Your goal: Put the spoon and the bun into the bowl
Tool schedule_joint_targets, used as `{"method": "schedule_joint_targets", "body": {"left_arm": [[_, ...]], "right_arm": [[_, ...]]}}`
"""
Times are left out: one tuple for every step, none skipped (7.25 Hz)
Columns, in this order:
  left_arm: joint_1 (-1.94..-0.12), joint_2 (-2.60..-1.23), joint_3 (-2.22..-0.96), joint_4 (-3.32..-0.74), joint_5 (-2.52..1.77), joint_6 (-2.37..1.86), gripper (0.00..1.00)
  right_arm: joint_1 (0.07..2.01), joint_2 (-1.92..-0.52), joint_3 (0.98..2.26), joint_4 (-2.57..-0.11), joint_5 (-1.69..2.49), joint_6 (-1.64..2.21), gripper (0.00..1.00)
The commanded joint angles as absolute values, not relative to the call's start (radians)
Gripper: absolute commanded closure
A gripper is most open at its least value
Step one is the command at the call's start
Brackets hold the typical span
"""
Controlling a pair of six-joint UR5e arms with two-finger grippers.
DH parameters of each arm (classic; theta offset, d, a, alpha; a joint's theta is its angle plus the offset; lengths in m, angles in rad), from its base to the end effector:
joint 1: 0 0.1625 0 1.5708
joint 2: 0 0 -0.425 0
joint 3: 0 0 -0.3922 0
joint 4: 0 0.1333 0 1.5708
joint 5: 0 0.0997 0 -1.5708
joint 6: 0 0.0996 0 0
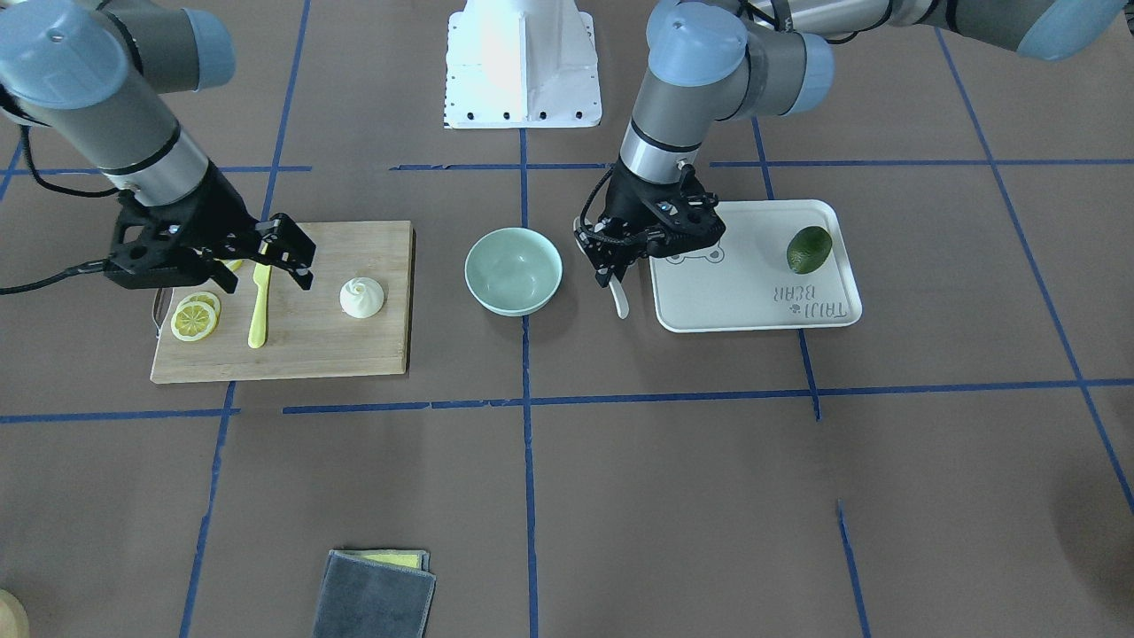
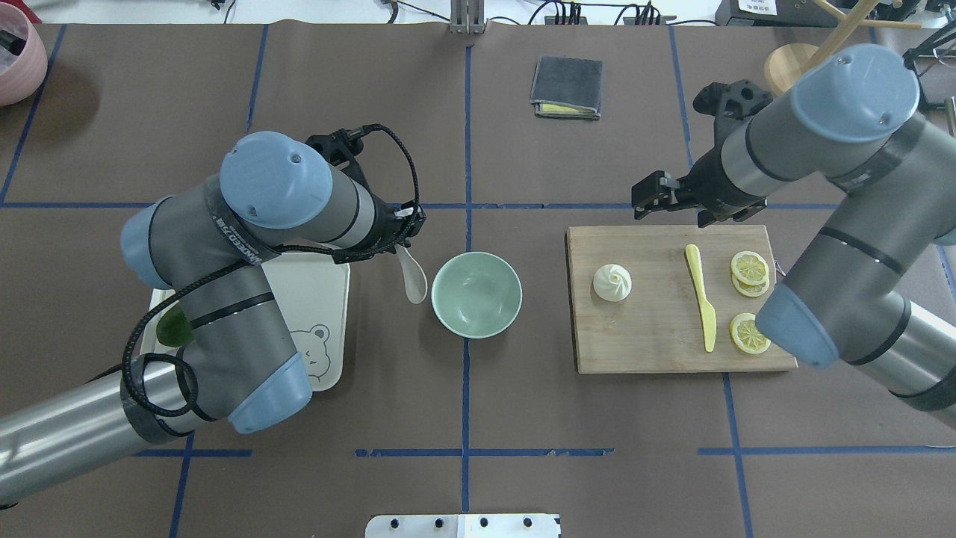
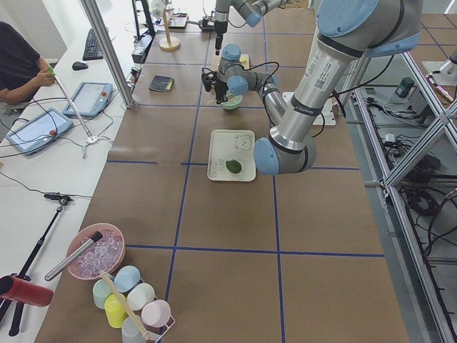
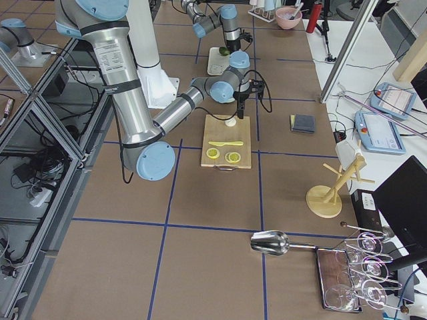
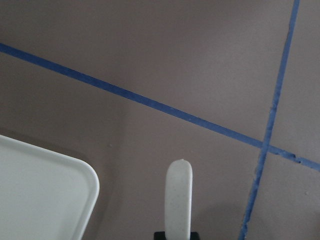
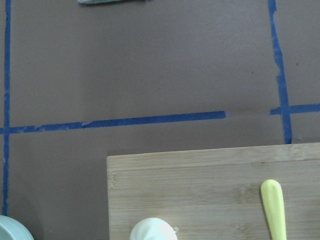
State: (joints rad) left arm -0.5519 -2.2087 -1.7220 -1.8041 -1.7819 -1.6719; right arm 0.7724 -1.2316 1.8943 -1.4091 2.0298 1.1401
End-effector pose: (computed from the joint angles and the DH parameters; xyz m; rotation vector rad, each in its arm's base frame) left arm 0.5069 -0.4441 0.1913 0.0406 1.0466 -0.4852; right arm -0.3559 -0.4713 0.3094 0.1014 -0.9114 0.1283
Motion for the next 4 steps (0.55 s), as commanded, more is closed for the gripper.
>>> {"method": "schedule_joint_targets", "body": {"left_arm": [[-0.480,-2.252,-1.688,-1.845,-1.730,-1.768,1.00],[-0.471,-2.290,-1.624,-1.867,-1.724,-1.775,1.00],[-0.456,-2.298,-1.594,-1.897,-1.676,-1.778,1.00],[-0.446,-2.299,-1.583,-1.917,-1.657,-1.778,1.00]], "right_arm": [[0.655,-1.213,1.864,-1.402,1.907,1.193,0.00],[0.647,-1.206,1.847,-1.402,1.904,1.192,0.00],[0.646,-1.191,1.824,-1.402,1.904,1.192,0.00],[0.646,-1.177,1.809,-1.402,1.904,1.193,0.00]]}}
